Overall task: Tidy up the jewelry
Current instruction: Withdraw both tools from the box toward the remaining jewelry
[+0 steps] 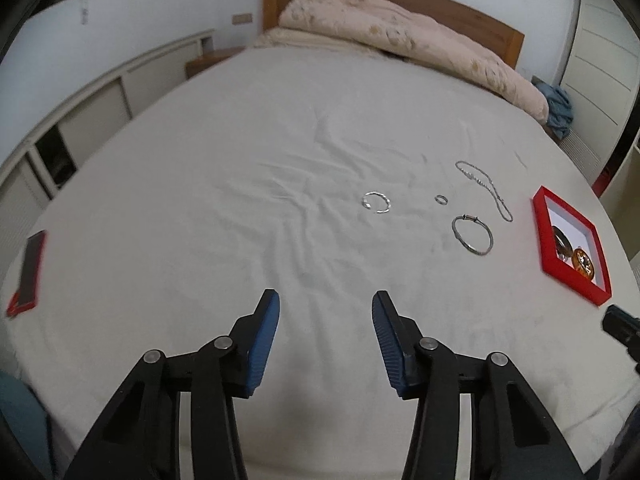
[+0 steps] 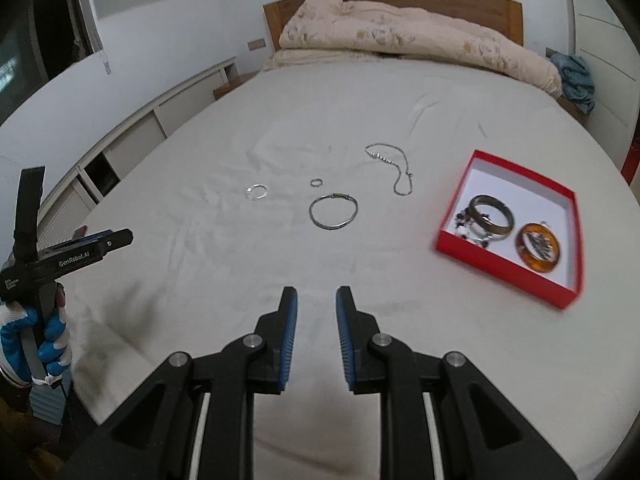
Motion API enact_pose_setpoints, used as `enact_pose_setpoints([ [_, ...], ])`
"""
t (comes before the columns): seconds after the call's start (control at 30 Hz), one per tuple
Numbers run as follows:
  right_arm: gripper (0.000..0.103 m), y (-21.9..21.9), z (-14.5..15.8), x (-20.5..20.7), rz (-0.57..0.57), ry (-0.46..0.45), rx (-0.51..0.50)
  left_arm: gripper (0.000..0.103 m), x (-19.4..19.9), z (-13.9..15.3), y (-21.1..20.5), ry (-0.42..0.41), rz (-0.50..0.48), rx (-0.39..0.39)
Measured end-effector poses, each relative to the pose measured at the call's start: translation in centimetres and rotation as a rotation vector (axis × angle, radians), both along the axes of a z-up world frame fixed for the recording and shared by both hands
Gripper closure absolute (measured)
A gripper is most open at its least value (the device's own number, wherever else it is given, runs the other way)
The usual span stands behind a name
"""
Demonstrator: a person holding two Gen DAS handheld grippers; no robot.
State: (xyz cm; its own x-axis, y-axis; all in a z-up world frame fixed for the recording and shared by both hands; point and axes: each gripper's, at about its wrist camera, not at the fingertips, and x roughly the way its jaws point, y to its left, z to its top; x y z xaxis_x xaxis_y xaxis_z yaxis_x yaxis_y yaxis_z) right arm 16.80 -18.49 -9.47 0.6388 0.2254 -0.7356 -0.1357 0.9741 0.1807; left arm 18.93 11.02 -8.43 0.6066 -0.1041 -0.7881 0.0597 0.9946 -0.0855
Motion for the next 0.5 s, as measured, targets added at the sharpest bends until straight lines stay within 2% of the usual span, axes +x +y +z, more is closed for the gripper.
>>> enact_pose_setpoints([
  [0.2,0.084,-0.3,-3.7,6.9,-0.002,0.042,0.030,0.057,7.3,-2.6,-1.4,0.039,-0.027,-0.036],
  [0.37,0.084,-0.3,-6.1,12.2,0.003,0.060,0.049,0.057,13.0,-4.6,-2.9,0.045,-0.041,-0.022],
  [0.5,0.084,-0.5,-7.6,15.7,0.000,0.067,0.053,0.059,15.7,-6.3,-3.8,0.058,-0.047,-0.007],
])
